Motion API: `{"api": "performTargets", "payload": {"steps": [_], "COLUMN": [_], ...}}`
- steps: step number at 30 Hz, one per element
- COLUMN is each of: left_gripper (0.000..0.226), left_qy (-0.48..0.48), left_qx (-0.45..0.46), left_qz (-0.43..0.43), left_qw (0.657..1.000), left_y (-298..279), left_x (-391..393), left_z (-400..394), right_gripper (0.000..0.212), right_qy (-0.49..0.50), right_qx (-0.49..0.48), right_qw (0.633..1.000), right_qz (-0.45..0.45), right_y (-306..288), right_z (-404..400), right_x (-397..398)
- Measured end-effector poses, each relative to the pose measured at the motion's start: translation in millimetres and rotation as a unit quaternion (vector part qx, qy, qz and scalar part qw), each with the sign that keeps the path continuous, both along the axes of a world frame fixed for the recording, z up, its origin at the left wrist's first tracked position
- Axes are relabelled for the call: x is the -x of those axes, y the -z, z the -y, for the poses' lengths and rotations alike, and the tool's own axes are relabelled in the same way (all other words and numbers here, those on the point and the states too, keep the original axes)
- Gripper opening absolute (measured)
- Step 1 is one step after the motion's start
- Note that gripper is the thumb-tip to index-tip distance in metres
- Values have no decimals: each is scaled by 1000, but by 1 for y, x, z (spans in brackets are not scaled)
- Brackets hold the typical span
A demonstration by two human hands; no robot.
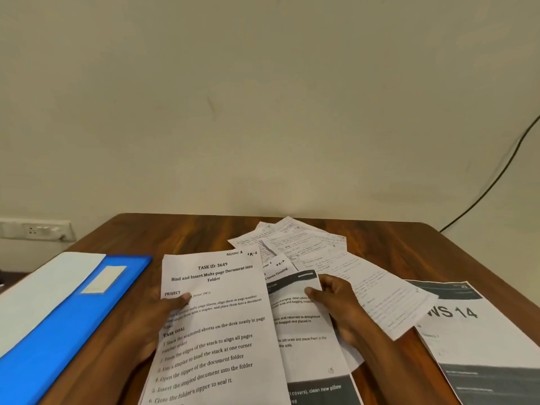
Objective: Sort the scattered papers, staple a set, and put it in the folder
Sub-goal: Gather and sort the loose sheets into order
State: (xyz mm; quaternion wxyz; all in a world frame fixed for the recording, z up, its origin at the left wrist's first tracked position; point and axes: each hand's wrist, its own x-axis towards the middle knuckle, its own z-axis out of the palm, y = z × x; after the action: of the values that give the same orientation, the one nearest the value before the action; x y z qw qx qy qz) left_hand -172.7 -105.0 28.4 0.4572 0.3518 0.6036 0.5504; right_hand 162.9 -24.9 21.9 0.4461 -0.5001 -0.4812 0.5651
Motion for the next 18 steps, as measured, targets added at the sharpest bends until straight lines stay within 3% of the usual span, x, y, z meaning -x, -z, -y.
{"api": "performTargets", "payload": {"steps": [4,9,16,18], "left_gripper": [17,12,28,31], "left_qy": [22,52,47,56], "left_qx": [7,22,11,11], "left_qz": [29,44,55,63], "left_qw": [999,997,997,996], "left_y": [-1,-4,-5,-5], "left_x": [-2,-7,-6,-6], "left_z": [1,3,6,7], "right_gripper": [30,49,6,14], "right_qy": [9,30,45,55], "right_qx": [30,30,17,13], "right_qw": [1000,996,995,995], "right_qz": [0,72,89,86], "right_y": [2,-1,2,5], "right_z": [-5,-8,-10,-11], "right_x": [-2,4,15,16]}}
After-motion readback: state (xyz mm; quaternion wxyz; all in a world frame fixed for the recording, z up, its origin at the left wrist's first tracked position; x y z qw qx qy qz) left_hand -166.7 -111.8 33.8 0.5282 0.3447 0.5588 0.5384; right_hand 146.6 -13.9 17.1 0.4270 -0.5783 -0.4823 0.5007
